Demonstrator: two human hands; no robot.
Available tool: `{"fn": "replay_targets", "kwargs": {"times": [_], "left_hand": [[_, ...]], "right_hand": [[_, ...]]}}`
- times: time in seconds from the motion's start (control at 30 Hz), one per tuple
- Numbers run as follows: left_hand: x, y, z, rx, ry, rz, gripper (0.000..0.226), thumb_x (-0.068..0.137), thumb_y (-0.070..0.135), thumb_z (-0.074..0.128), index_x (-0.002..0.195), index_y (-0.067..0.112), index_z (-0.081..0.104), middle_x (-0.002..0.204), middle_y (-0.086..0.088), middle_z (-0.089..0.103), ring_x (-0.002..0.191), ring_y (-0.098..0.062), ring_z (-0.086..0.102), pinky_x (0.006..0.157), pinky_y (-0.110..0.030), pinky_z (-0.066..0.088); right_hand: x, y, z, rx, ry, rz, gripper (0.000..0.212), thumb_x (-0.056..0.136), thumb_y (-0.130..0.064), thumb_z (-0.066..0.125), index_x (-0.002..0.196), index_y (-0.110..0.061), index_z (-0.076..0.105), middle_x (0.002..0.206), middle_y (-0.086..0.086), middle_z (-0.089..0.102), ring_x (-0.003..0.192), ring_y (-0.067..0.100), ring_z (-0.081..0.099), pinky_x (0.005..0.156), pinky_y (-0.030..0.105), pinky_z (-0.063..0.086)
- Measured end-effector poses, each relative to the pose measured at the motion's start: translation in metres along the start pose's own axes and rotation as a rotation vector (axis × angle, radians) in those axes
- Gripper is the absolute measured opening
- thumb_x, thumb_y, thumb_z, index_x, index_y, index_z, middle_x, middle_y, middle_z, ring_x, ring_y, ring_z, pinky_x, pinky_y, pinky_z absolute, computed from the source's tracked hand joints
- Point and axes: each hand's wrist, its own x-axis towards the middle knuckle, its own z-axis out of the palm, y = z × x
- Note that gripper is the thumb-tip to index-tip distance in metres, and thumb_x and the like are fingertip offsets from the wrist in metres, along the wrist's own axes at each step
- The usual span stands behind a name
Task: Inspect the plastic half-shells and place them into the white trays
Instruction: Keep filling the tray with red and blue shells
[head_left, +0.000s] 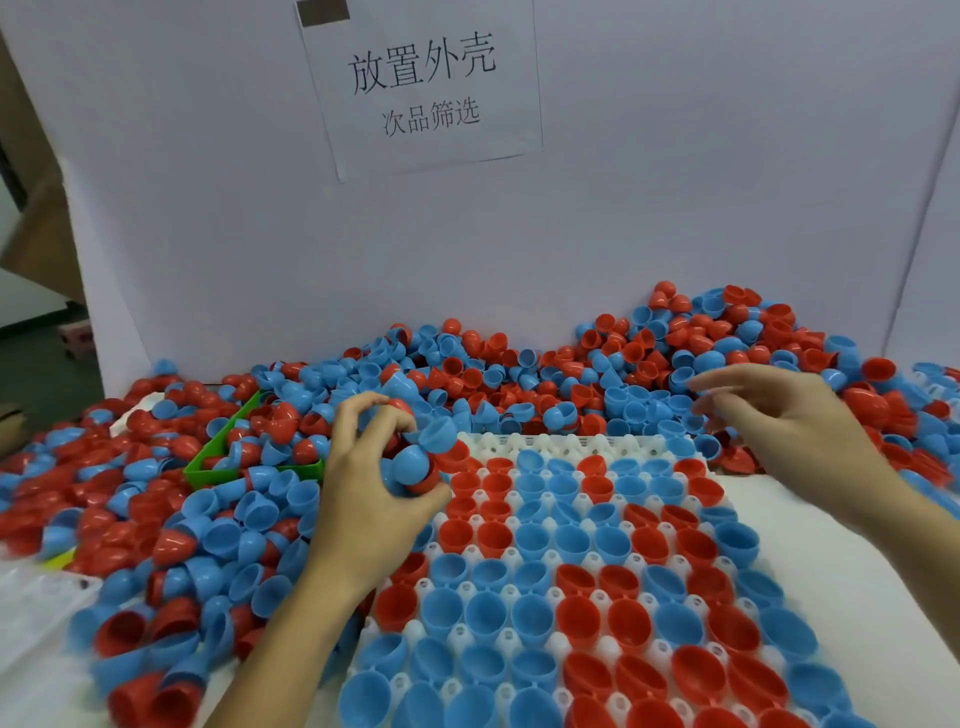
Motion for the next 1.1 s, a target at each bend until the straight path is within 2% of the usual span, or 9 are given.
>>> {"fn": "replay_targets", "kwargs": {"times": [0.1,0.23,0.33,0.47,0.63,0.8,0.9,0.97,1.1], "left_hand": [[-0.001,0.003,-0.001,0.032,-0.034,0.069,0.052,0.063,0.009,0.090,0.086,0.033,0.050,0.126,0.018,0.036,0.117,0.014,0.040,0.087,0.002,0.036],[0.000,0.006,-0.006,0.113,-0.058,0.131,0.056,0.061,0.011,0.091,0.091,0.033,0.049,0.132,0.021,0.031,0.119,-0.016,0.049,0.094,-0.016,0.038],[0.010,0.013,-0.009,0.150,-0.027,0.148,0.055,0.062,0.012,0.091,0.094,0.031,0.050,0.138,0.011,0.035,0.124,-0.022,0.049,0.096,-0.025,0.044],[0.040,0.035,0.000,0.242,-0.015,0.208,0.055,0.064,0.012,0.091,0.095,0.029,0.049,0.140,0.002,0.035,0.126,-0.030,0.047,0.094,-0.043,0.054],[0.070,0.057,0.026,0.296,-0.093,0.356,0.052,0.065,0.012,0.090,0.104,0.019,0.055,0.140,0.000,0.032,0.117,-0.031,0.049,0.085,-0.033,0.050],[0.072,0.059,0.042,0.318,-0.155,0.434,0.052,0.065,0.013,0.090,0.106,0.019,0.057,0.142,0.000,0.032,0.115,-0.028,0.046,0.078,-0.030,0.050],[0.072,0.058,0.044,0.291,-0.221,0.450,0.051,0.067,0.014,0.087,0.106,0.022,0.055,0.140,0.006,0.028,0.114,-0.022,0.045,0.081,-0.027,0.044],[0.073,0.059,0.042,0.228,-0.267,0.422,0.048,0.068,0.013,0.084,0.104,0.023,0.055,0.137,0.009,0.029,0.110,-0.020,0.047,0.083,-0.028,0.046],[0.076,0.063,0.037,0.104,-0.384,0.387,0.045,0.068,0.012,0.081,0.095,0.029,0.050,0.129,0.014,0.032,0.098,-0.017,0.051,0.079,-0.029,0.048]], "right_hand": [[0.017,-0.041,0.005,-0.032,-0.231,-0.157,0.021,0.097,-0.019,0.055,0.101,-0.035,0.068,0.089,-0.017,0.072,0.083,-0.004,0.068,0.068,0.014,0.055],[0.026,-0.072,0.017,-0.042,-0.397,-0.265,0.020,0.091,-0.033,0.054,0.100,-0.037,0.071,0.088,-0.023,0.073,0.083,-0.003,0.070,0.077,0.010,0.055],[0.028,-0.080,0.017,-0.098,-0.492,-0.256,0.024,0.086,-0.043,0.054,0.099,-0.036,0.073,0.091,-0.021,0.074,0.084,-0.002,0.070,0.081,0.020,0.058],[0.038,-0.089,0.006,-0.157,-0.433,-0.260,0.023,0.087,-0.044,0.058,0.099,-0.032,0.074,0.087,-0.016,0.075,0.080,-0.003,0.069,0.080,0.025,0.059],[0.042,-0.086,0.008,-0.018,-0.230,-0.247,0.012,0.088,-0.040,0.064,0.092,-0.033,0.072,0.074,-0.014,0.072,0.070,-0.005,0.067,0.062,0.008,0.053],[0.044,-0.076,0.020,-0.067,-0.252,-0.275,0.013,0.091,-0.024,0.065,0.087,-0.032,0.073,0.071,-0.010,0.069,0.058,0.006,0.062,0.058,0.015,0.051],[0.043,-0.075,0.025,-0.192,-0.213,-0.367,0.017,0.089,-0.020,0.069,0.085,-0.036,0.074,0.079,-0.013,0.063,0.073,0.004,0.057,0.062,0.013,0.044],[0.041,-0.076,0.027,-0.221,-0.268,-0.415,0.017,0.087,-0.023,0.074,0.087,-0.040,0.073,0.083,-0.017,0.058,0.082,0.001,0.055,0.066,0.011,0.043],[0.039,-0.076,0.031,-0.232,-0.359,-0.469,0.025,0.083,-0.022,0.078,0.093,-0.043,0.072,0.080,-0.020,0.056,0.085,-0.002,0.055,0.074,0.006,0.042]]}}
